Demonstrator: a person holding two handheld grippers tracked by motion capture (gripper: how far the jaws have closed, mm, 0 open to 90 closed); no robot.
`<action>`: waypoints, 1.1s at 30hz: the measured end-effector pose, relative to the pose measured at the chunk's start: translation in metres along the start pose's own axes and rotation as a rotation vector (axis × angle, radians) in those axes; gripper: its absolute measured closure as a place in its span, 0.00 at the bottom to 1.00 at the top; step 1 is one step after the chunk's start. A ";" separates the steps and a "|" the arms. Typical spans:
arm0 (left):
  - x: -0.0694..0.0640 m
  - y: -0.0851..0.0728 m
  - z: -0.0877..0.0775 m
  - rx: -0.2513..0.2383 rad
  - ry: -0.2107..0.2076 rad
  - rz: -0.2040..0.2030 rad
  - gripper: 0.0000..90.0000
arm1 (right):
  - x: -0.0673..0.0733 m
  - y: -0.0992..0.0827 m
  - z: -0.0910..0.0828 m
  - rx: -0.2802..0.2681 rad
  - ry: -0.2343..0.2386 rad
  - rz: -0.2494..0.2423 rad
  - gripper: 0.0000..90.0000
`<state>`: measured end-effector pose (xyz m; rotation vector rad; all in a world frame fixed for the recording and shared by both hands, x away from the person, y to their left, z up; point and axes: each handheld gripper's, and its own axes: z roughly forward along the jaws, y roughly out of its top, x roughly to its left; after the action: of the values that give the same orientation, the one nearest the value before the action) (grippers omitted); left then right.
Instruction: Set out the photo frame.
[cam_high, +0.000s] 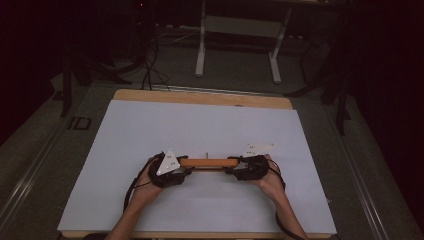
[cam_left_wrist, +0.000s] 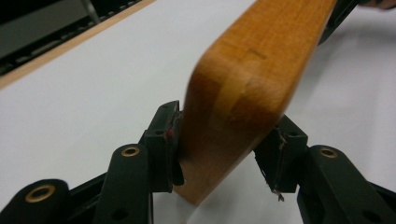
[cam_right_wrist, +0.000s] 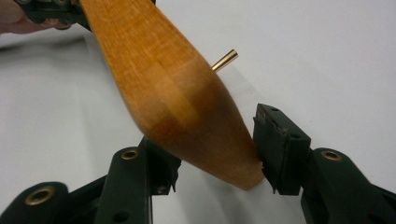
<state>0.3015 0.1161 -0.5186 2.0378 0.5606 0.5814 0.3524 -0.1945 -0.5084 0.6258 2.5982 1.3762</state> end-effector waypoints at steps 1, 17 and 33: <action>0.000 0.000 0.000 0.000 0.002 0.004 0.60 | 0.001 0.000 0.000 -0.001 -0.003 -0.005 0.58; 0.002 0.003 -0.003 -0.008 -0.034 -0.019 0.64 | 0.000 -0.001 -0.002 -0.013 -0.010 0.006 0.60; 0.016 0.010 0.005 -0.049 -0.163 -0.180 0.65 | -0.005 -0.003 -0.015 -0.053 -0.004 0.078 0.61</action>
<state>0.3188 0.1172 -0.5098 1.9429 0.6180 0.3164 0.3513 -0.2093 -0.5024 0.7278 2.5505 1.4597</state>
